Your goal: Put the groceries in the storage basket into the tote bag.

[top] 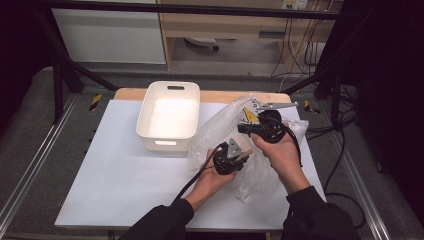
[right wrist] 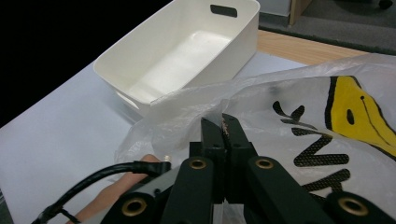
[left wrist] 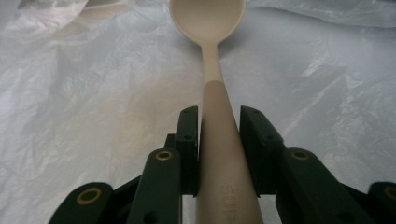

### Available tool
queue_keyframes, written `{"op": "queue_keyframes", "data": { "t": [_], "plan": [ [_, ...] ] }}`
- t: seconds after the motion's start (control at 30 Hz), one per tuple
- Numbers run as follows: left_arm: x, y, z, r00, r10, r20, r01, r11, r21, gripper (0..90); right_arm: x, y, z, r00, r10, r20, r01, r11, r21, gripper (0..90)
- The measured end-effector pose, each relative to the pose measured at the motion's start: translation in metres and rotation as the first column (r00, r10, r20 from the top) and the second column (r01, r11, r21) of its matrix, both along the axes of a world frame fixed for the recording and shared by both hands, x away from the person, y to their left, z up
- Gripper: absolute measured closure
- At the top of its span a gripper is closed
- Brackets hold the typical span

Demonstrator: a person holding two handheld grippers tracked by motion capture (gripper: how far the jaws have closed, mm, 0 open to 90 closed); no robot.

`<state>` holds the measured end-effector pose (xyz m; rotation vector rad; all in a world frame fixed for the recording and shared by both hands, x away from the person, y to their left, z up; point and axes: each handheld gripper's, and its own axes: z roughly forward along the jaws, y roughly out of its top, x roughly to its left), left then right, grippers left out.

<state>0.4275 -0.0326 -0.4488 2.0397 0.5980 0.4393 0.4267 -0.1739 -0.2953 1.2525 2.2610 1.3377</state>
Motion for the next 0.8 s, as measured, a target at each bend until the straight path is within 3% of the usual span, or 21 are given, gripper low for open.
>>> {"op": "queue_keyframes", "data": {
  "t": [0.1, 0.17, 0.27, 0.33, 0.47, 0.67, 0.8],
  "plan": [
    [0.0035, -0.0001, -0.0051, 0.9996, 0.002, -0.029, -0.002, 1.0, 0.005, 68.6, -0.0003, -0.0008, -0.0027, 1.0, 0.003, -0.009, -0.003, 1.0, 0.003, 90.0],
    [0.0044, 0.0003, -0.0064, 0.9997, 0.01, -0.022, -0.01, 0.9994, 0.035, 68.5, -0.0002, -0.0013, -0.005, 0.9999, 0.006, -0.012, -0.006, 1.0, 0.002, 90.0],
    [0.005, -0.0026, -0.0092, 0.9975, 0.009, -0.07, -0.003, 0.9964, 0.085, 68.4, -0.0006, -0.0022, -0.0061, 0.9999, 0.007, -0.012, -0.007, 1.0, 0.001, 90.0],
    [0.0048, -0.004, -0.0094, 0.9975, 0.013, -0.069, -0.005, 0.9938, 0.111, 68.5, -0.0011, -0.0023, -0.0064, 0.9999, 0.004, -0.016, -0.004, 1.0, 0.0, 90.0],
    [0.0022, -0.0049, -0.0096, 0.9969, 0.013, -0.078, -0.004, 0.993, 0.118, 68.1, -0.0003, -0.0033, -0.0077, 0.9998, 0.003, -0.017, -0.003, 1.0, -0.004, 90.0],
    [0.0027, -0.0016, -0.008, 0.9952, 0.054, -0.081, -0.045, 0.9931, 0.108, 48.5, 0.0014, -0.0033, -0.0093, 0.9998, 0.002, -0.02, -0.002, 1.0, -0.002, 90.0],
    [-0.0028, 0.0013, -0.0045, 0.9962, 0.041, -0.077, -0.033, 0.9944, 0.1, 38.4, 0.0019, -0.0041, -0.0095, 0.9998, 0.002, -0.021, -0.002, 1.0, 0.0, 90.0]
  ]
}}
